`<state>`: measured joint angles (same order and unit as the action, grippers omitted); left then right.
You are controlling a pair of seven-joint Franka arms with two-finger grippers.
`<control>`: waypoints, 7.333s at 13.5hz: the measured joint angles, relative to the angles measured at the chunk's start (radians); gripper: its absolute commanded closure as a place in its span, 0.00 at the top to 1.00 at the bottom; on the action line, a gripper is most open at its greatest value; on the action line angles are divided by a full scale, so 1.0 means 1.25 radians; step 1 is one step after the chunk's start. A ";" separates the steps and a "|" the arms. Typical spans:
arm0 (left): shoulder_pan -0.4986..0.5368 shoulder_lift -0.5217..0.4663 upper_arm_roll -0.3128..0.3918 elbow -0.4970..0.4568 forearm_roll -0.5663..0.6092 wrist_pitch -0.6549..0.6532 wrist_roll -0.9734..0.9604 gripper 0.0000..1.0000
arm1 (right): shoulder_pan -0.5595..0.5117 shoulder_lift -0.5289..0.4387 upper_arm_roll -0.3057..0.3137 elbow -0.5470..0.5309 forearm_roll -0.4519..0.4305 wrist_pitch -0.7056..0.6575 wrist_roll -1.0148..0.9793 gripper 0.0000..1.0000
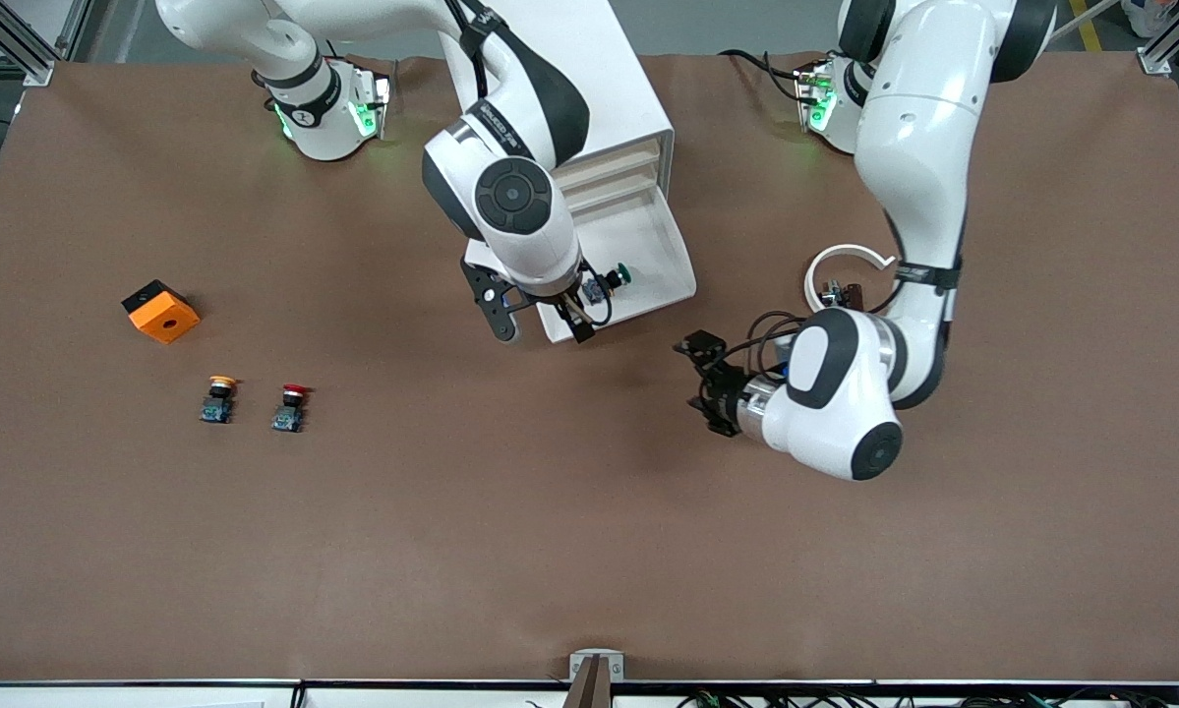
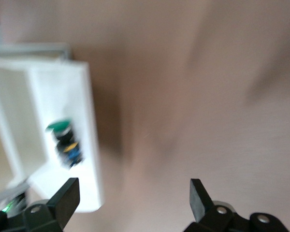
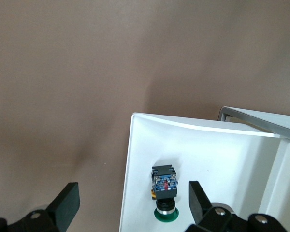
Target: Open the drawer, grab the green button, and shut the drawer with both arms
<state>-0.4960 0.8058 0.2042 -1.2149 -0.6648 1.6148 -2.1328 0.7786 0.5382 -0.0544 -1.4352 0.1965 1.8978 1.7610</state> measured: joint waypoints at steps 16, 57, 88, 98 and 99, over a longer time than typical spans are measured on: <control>-0.015 -0.343 0.001 -0.240 0.493 0.151 0.718 1.00 | 0.074 0.067 0.002 -0.043 0.000 0.042 -0.012 1.00; 0.031 -0.239 -0.165 -0.504 0.461 0.406 1.198 1.00 | -0.147 -0.012 -0.023 0.109 -0.001 -0.287 -0.454 0.05; -0.088 -0.172 -0.421 -0.475 0.335 0.308 0.842 1.00 | -0.418 0.125 -0.025 -0.155 -0.122 0.200 -1.271 0.15; -0.094 -0.166 -0.416 -0.472 0.315 0.308 0.838 1.00 | -0.421 0.141 -0.025 -0.167 -0.122 0.227 -1.290 1.00; -0.088 -0.165 -0.409 -0.468 0.315 0.309 0.838 1.00 | -0.421 0.141 -0.025 -0.167 -0.122 0.229 -1.290 1.00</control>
<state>-0.6063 0.5990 -0.3066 -1.7996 -0.2712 2.0011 -1.0855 0.2525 0.7145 -0.0860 -1.6434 0.0441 2.1836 0.1482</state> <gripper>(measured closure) 0.000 0.520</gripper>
